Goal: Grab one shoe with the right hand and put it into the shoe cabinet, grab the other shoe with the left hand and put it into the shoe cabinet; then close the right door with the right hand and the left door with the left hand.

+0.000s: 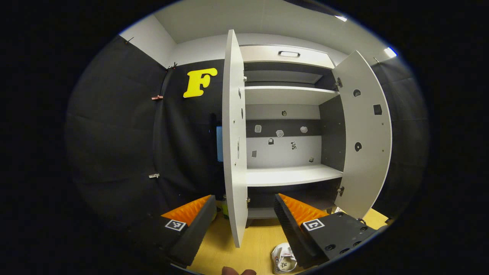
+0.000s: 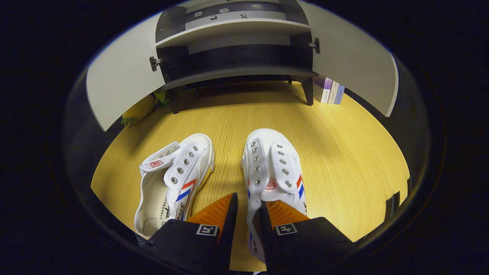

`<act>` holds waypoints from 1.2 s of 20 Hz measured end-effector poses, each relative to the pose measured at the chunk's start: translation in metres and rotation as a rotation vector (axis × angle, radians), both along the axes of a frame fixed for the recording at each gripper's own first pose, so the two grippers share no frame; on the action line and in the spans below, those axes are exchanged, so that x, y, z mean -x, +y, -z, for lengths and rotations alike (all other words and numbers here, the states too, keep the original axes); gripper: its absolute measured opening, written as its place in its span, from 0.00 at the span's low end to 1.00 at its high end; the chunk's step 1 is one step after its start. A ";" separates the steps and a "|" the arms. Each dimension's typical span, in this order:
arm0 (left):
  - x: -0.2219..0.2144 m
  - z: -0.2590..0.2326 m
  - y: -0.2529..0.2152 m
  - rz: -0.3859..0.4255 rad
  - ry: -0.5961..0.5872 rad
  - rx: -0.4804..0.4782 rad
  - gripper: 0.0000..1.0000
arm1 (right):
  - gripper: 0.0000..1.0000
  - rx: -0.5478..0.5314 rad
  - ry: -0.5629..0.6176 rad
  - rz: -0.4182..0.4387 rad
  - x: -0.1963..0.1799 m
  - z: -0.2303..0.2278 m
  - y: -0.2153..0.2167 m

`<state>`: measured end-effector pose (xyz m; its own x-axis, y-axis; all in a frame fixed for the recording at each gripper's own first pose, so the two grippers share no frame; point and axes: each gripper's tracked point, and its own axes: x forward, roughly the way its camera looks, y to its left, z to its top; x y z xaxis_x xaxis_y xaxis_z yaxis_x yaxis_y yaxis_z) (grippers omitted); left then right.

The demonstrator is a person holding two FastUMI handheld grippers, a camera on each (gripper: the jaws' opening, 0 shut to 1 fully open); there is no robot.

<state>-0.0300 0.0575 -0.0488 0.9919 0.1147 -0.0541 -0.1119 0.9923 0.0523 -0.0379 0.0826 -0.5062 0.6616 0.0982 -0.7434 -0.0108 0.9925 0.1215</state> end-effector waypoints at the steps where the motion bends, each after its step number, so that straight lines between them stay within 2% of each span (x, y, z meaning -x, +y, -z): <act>1: -0.001 0.001 0.001 -0.001 0.000 -0.004 0.94 | 0.40 0.046 -0.008 0.003 -0.003 0.002 -0.007; 2: -0.002 0.002 0.003 -0.002 -0.001 -0.010 0.94 | 0.19 0.048 -0.026 0.006 -0.015 0.007 -0.005; 5: -0.008 0.004 0.007 -0.003 0.000 -0.026 0.94 | 0.19 0.063 -0.059 -0.038 -0.018 0.001 -0.002; 7: -0.012 0.008 0.008 0.001 0.006 -0.019 0.94 | 0.06 0.060 -0.036 -0.071 -0.020 0.003 -0.002; 11: -0.024 0.008 0.005 0.028 0.002 -0.016 0.95 | 0.05 -0.046 -0.046 -0.055 -0.033 -0.038 -0.005; 14: -0.032 0.008 0.000 0.047 -0.006 0.004 0.95 | 0.05 -0.053 -0.097 -0.085 -0.043 -0.086 -0.007; 19: -0.043 0.013 -0.012 0.086 0.000 0.029 0.95 | 0.05 -0.059 -0.182 -0.111 -0.076 -0.191 -0.007; 24: -0.053 0.016 -0.024 0.121 0.004 0.067 0.95 | 0.05 -0.086 -0.297 -0.108 -0.132 -0.315 -0.009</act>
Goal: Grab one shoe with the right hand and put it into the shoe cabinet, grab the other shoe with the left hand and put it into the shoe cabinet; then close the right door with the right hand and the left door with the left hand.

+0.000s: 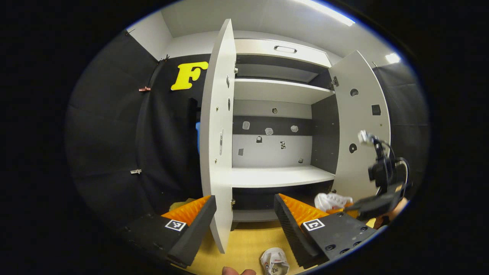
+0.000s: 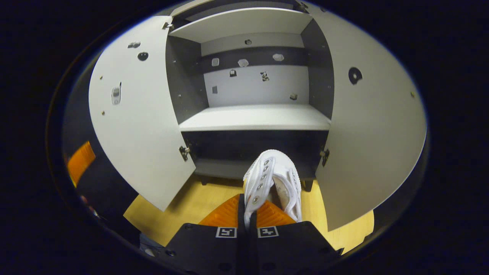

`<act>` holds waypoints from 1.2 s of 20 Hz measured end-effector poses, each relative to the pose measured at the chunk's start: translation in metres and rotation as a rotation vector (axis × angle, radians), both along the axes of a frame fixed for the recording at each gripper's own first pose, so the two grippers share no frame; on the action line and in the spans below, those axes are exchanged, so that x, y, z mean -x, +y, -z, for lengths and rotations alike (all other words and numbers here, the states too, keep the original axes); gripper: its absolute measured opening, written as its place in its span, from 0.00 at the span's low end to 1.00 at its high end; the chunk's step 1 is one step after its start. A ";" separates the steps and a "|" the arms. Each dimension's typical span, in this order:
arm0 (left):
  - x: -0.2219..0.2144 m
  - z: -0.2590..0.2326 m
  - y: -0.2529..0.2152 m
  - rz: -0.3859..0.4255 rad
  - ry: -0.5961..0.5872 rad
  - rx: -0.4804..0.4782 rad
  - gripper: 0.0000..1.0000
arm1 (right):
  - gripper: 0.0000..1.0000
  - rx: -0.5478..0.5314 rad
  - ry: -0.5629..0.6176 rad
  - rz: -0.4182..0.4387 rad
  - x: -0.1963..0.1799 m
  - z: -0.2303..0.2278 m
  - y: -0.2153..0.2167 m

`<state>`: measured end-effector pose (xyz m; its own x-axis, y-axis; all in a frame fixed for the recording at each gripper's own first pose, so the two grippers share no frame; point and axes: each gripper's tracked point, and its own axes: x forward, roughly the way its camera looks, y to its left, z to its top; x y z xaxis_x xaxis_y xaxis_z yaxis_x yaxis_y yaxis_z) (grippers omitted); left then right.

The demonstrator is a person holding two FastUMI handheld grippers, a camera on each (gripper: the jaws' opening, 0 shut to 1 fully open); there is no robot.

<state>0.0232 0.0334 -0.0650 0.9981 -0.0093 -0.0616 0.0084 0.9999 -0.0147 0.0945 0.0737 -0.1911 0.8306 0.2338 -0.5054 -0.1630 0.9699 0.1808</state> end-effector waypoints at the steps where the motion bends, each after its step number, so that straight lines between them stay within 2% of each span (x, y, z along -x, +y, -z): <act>1: -0.002 0.001 -0.002 0.008 0.003 0.006 0.95 | 0.05 -0.007 -0.016 0.000 -0.011 -0.019 0.000; 3: -0.007 0.002 -0.005 0.020 0.005 0.015 0.94 | 0.05 -0.006 -0.040 -0.012 -0.043 -0.055 -0.003; 8: -0.014 0.008 -0.011 0.046 0.012 0.036 0.94 | 0.05 0.092 -0.073 0.011 -0.143 -0.082 -0.027; 13: -0.021 0.014 -0.014 0.064 0.024 0.022 0.94 | 0.05 0.131 -0.023 0.018 -0.233 -0.065 -0.039; 17: -0.027 0.018 -0.017 0.065 0.028 0.044 0.95 | 0.05 0.249 -0.020 0.007 -0.295 -0.042 -0.049; 21: -0.027 0.024 -0.019 0.048 0.039 0.035 0.94 | 0.05 0.306 0.050 0.017 -0.332 -0.011 -0.056; 24: -0.026 0.030 -0.021 0.033 0.050 0.035 0.94 | 0.05 0.358 0.077 0.002 -0.347 0.007 -0.054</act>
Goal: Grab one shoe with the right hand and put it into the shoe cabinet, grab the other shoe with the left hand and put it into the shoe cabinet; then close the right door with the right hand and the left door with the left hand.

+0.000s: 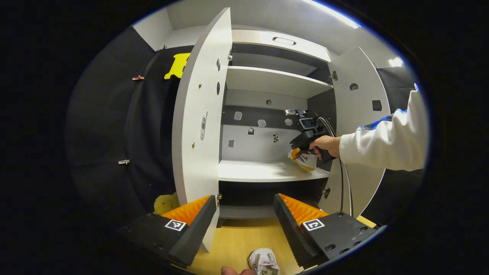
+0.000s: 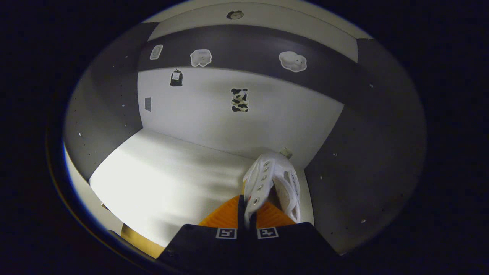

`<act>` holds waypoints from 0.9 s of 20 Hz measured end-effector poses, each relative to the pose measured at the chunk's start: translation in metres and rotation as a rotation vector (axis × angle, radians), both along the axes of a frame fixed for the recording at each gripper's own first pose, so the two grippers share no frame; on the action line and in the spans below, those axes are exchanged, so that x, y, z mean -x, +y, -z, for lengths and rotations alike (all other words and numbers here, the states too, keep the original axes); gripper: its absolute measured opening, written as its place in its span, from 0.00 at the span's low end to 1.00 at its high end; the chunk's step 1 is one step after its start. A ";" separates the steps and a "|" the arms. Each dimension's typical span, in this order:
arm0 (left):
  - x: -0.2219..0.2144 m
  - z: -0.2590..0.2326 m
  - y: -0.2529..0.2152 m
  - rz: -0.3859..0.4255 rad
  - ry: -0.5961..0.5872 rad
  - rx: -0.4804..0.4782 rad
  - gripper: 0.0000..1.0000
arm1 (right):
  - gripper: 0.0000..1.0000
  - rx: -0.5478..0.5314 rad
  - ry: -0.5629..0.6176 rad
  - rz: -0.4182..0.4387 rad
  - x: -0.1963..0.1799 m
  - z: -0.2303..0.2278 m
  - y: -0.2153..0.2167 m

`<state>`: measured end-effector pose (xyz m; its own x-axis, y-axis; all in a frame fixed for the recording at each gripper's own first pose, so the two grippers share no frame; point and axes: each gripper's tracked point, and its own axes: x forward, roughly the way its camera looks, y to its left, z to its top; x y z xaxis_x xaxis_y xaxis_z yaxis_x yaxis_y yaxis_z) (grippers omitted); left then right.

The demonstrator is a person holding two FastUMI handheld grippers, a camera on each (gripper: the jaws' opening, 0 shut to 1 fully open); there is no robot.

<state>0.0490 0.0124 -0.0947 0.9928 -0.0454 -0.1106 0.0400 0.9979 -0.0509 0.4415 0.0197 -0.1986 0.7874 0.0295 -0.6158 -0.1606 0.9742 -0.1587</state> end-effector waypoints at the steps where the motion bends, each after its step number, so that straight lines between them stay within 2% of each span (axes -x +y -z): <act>1: 0.000 0.002 0.001 -0.005 0.006 0.003 0.95 | 0.05 0.012 0.008 -0.002 -0.003 0.005 0.002; 6: 0.002 0.003 0.006 -0.035 0.011 0.005 0.95 | 0.05 0.026 0.065 -0.006 -0.002 0.026 0.017; 8: 0.003 0.002 0.005 -0.038 0.010 0.006 0.94 | 0.09 0.058 0.045 0.004 -0.004 0.026 0.014; 11: 0.006 -0.001 0.005 -0.038 0.005 0.007 0.94 | 0.23 0.012 0.067 0.013 0.008 0.026 0.021; 12: 0.007 0.000 0.004 -0.036 0.004 0.009 0.94 | 0.37 0.010 0.064 0.016 0.012 0.024 0.021; 14: 0.008 -0.001 0.004 -0.033 0.005 0.006 0.94 | 0.46 -0.008 0.055 0.016 0.021 0.016 0.023; 15: 0.010 -0.002 0.004 -0.033 0.003 0.007 0.95 | 0.53 -0.033 0.045 0.013 0.026 0.011 0.027; 16: 0.011 -0.003 0.003 -0.031 0.002 0.010 0.95 | 0.66 -0.055 0.032 0.013 0.031 0.003 0.030; 18: 0.016 -0.004 0.003 -0.033 0.000 0.012 0.94 | 0.74 -0.085 -0.023 0.005 0.040 -0.015 0.034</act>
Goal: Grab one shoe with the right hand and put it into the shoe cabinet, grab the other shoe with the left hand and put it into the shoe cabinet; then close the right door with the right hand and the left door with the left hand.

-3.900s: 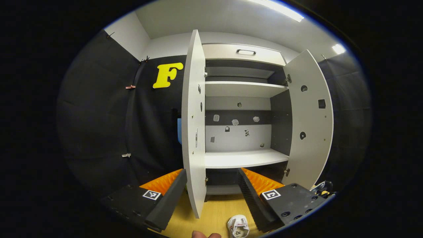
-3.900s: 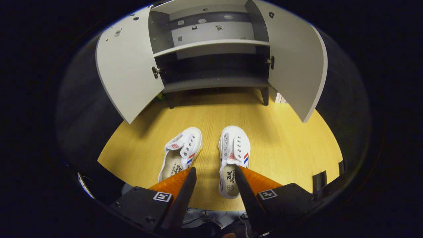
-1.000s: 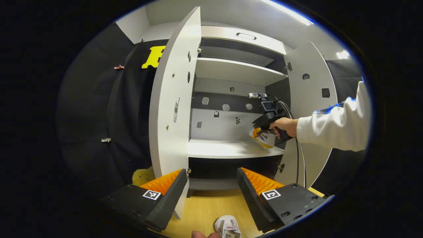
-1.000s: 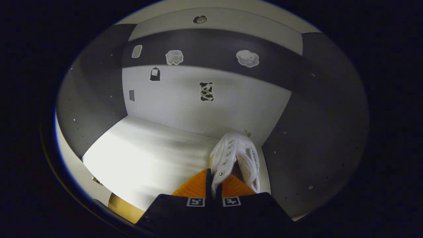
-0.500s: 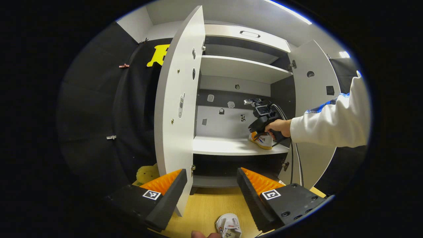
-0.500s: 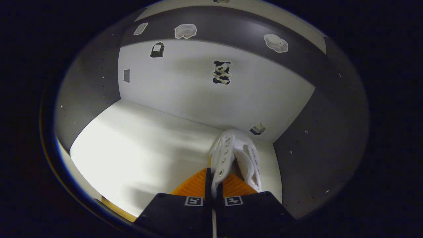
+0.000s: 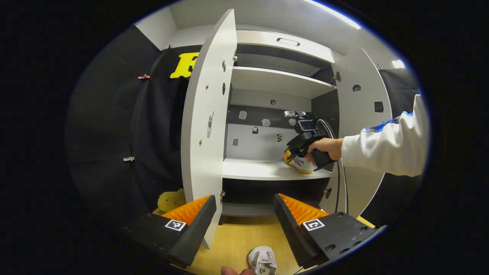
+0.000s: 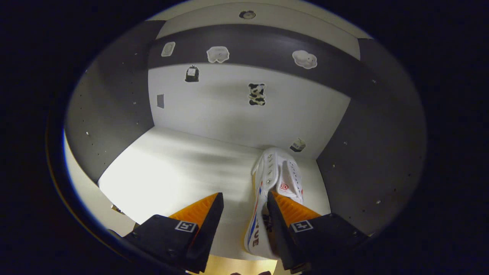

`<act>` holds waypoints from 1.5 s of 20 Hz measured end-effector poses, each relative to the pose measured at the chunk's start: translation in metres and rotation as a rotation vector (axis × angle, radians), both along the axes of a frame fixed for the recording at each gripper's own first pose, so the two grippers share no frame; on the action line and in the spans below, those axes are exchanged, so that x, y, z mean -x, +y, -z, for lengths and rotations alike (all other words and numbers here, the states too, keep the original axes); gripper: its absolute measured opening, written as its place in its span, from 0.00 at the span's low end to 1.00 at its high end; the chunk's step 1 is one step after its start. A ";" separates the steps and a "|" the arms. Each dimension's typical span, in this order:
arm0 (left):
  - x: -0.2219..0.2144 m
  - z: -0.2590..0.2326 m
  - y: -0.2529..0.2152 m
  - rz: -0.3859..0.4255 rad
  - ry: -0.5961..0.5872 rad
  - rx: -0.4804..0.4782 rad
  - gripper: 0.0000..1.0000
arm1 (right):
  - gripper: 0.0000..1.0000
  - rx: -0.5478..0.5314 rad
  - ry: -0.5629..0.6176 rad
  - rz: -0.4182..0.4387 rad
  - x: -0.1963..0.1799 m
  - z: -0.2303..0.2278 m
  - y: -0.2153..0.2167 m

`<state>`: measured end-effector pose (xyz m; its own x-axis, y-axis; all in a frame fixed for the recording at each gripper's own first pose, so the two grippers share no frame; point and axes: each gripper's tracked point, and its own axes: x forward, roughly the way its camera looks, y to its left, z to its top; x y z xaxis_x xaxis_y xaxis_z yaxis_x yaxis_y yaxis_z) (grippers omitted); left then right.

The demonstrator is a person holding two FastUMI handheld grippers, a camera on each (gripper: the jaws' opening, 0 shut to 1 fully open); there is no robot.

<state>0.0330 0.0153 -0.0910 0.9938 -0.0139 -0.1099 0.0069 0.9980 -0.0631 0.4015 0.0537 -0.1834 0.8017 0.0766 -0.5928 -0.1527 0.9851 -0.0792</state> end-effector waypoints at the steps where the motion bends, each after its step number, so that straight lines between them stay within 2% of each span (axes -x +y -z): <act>1: 0.003 -0.001 0.000 -0.002 -0.001 0.000 0.94 | 0.77 -0.020 -0.033 -0.009 0.006 -0.012 0.004; 3: 0.008 0.000 0.002 -0.006 0.001 0.002 0.95 | 0.84 -0.074 -0.109 -0.013 0.021 -0.038 0.011; 4: 0.011 0.001 0.002 -0.009 0.003 0.001 0.95 | 0.91 -0.104 -0.151 -0.009 0.029 -0.051 0.014; 6: 0.014 0.003 0.006 -0.015 0.005 -0.002 0.94 | 0.93 -0.134 -0.239 -0.011 0.050 -0.074 0.017; 9: 0.019 0.011 0.008 -0.011 0.011 -0.010 0.95 | 0.97 -0.116 -0.357 0.005 0.093 -0.099 0.010; 14: 0.028 0.044 0.011 0.006 0.018 -0.007 0.95 | 0.98 -0.185 -0.457 0.001 0.189 -0.124 0.008; 18: 0.041 0.093 0.001 0.063 0.035 0.008 0.95 | 0.98 -0.196 -0.519 -0.011 0.258 -0.138 0.003; 21: 0.054 0.148 -0.011 0.093 0.115 0.022 0.95 | 0.98 -0.200 -0.544 -0.030 0.295 -0.143 0.003; 24: 0.063 0.203 -0.022 0.111 0.211 0.027 0.95 | 0.98 -0.202 -0.559 -0.023 0.324 -0.151 -0.001; 30: 0.062 0.290 -0.044 0.181 0.364 -0.057 0.93 | 0.98 -0.218 -0.567 -0.016 0.355 -0.167 -0.012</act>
